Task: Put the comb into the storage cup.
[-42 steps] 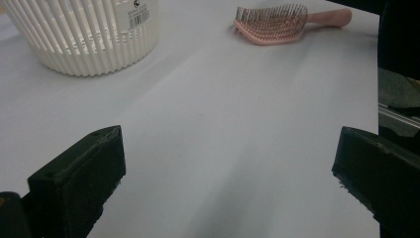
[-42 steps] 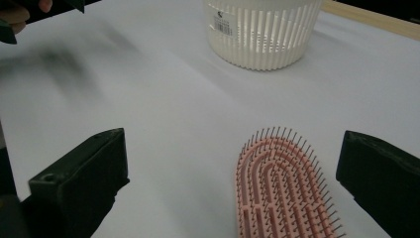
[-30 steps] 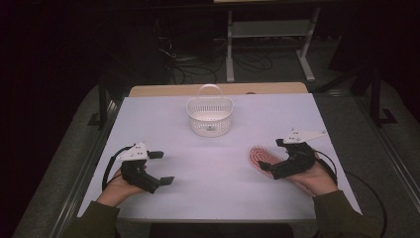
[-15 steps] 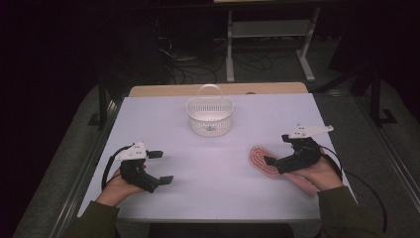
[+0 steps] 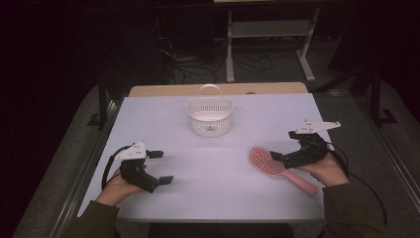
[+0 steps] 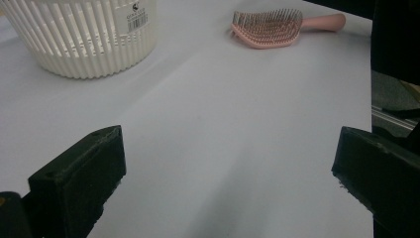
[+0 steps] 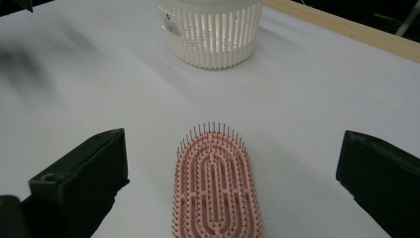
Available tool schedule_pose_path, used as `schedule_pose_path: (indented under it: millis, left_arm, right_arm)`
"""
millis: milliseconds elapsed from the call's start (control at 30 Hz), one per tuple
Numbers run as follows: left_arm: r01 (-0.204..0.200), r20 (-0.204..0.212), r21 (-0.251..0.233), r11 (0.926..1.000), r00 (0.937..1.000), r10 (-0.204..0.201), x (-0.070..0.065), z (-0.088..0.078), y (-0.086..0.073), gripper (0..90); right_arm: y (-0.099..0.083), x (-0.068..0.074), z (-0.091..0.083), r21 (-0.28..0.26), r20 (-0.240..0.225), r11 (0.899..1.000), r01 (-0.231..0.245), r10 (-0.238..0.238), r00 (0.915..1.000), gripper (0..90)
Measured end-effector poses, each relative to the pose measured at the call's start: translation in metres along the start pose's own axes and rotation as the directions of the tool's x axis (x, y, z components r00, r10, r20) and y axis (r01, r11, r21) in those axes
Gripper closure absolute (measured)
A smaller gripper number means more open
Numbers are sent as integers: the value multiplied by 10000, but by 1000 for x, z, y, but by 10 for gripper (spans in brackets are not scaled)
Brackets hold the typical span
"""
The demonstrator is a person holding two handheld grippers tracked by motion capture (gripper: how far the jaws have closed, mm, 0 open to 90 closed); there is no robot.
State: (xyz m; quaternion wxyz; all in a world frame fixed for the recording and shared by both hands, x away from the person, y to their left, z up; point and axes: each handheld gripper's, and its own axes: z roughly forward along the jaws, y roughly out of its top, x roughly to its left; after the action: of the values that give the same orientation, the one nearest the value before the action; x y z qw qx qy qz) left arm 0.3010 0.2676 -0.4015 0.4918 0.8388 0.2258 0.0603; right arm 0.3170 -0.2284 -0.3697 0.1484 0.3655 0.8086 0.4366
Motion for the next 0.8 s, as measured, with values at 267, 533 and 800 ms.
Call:
schedule_pose_path:
  millis: [267,533,800]
  left_arm:
    - [4,-14,85,10000,10000,-4,0,2,0,0]
    - [9,-6,40,10000,10000,-9,0,1,0,0]
    - [34,-17,23,10000,10000,-34,1,0,-1,0]
  right_arm:
    - [-5,-11,-5,41,228,9998,-197,196,9995,0]
    - [-10,-18,-7,174,488,9993,-327,318,9983,0]
    - [-13,-18,-9,248,532,9989,-410,396,9978,0]
